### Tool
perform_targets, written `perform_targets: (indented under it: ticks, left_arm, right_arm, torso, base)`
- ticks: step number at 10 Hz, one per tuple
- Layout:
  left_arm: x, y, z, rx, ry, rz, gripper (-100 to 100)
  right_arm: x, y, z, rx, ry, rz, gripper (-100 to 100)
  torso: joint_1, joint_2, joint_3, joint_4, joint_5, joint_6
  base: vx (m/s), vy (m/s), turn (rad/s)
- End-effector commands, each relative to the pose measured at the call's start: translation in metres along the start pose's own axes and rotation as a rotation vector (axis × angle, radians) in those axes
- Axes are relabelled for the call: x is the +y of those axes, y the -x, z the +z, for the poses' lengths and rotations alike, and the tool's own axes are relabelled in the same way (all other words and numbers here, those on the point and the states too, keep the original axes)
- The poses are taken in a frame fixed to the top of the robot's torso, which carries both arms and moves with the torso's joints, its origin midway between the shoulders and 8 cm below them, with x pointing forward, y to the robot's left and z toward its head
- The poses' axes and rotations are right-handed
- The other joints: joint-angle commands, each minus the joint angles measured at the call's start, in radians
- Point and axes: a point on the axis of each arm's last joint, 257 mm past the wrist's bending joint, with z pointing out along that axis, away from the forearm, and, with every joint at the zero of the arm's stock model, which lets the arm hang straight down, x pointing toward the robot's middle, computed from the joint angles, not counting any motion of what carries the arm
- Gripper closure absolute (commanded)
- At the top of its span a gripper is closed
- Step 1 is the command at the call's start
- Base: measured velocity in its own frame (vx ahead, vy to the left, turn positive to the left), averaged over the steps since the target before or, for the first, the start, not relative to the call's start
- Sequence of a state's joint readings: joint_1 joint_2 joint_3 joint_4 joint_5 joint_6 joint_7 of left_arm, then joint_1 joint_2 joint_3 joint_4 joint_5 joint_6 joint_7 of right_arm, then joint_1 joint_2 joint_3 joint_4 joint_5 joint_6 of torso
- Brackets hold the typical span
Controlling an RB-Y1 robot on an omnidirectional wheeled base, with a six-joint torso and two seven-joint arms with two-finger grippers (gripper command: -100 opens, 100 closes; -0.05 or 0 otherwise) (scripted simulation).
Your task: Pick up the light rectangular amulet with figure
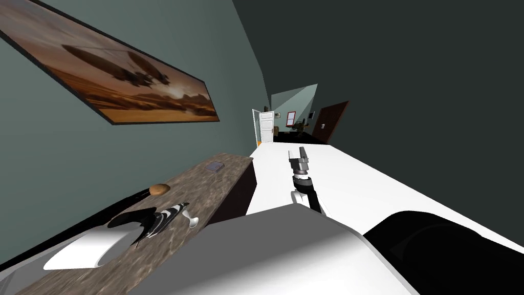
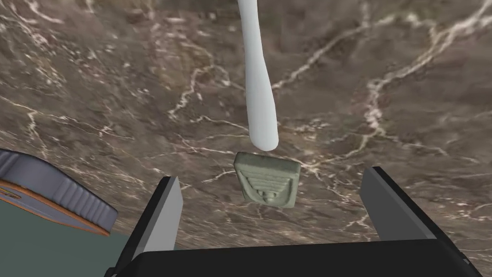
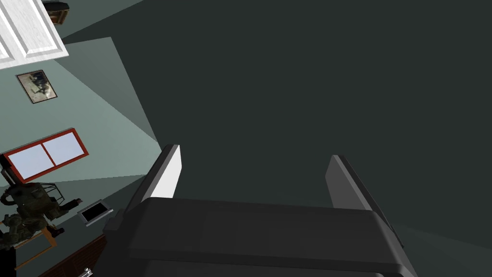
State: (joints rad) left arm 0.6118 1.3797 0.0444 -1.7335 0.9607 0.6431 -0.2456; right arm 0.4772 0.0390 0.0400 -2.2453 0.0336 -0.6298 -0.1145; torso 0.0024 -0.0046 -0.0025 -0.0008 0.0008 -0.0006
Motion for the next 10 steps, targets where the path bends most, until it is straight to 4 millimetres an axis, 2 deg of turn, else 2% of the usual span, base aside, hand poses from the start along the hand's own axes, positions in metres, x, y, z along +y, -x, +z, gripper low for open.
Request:
perform_targets:
  ticks: [1, 2, 3, 7, 8, 9, 10]
  left_arm:
    - [0.024, 0.002, -0.001, 0.017, 0.079, 0.015, -100]
    - [0.037, 0.002, -0.003, 0.029, 0.125, 0.023, -100]
    - [0.037, 0.002, -0.003, 0.029, 0.125, 0.023, -100]
    - [0.075, -0.001, -0.008, 0.07, 0.254, 0.048, -100]
    - [0.081, -0.003, -0.009, 0.078, 0.273, 0.052, -100]
    - [0.077, -0.001, -0.009, 0.072, 0.258, 0.049, -100]
    - [0.078, -0.001, -0.009, 0.073, 0.262, 0.05, 0]
  right_arm:
    - [0.0, 0.0, 0.0, 0.0, 0.0, 0.0, 0]
    - [0.0, 0.0, 0.0, 0.0, 0.0, 0.0, 0]
    - [0.0, 0.0, 0.0, 0.0, 0.0, 0.0, 0]
    - [0.0, 0.0, 0.0, 0.0, 0.0, 0.0, 0]
    - [0.0, 0.0, 0.0, 0.0, 0.0, 0.0, 0]
    - [0.0, 0.0, 0.0, 0.0, 0.0, 0.0, 0]
    - [0.0, 0.0, 0.0, 0.0, 0.0, 0.0, 0]
  torso:
    - [0.0, 0.0, 0.0, 0.0, 0.0, 0.0]
    - [0.001, -0.001, -0.001, 0.0, 0.0, 0.0]
    - [0.002, -0.002, -0.001, 0.0, 0.0, 0.0]
    - [0.001, -0.001, 0.0, 0.0, 0.0, -0.001]
    - [0.001, -0.001, 0.0, 0.0, 0.0, -0.001]
    - [0.0, -0.001, 0.0, 0.0, 0.0, -0.001]
    - [-0.001, 0.001, 0.001, 0.0, 0.0, -0.001]
  base:
    - [0.071, 0.06, -0.208]
    - [0.087, 0.073, -0.176]
    - [0.064, 0.052, -0.037]
    - [0.055, 0.055, -0.113]
    - [0.057, 0.046, -0.083]
    - [0.025, 0.02, -0.018]
    - [0.0, 0.0, 0.0]
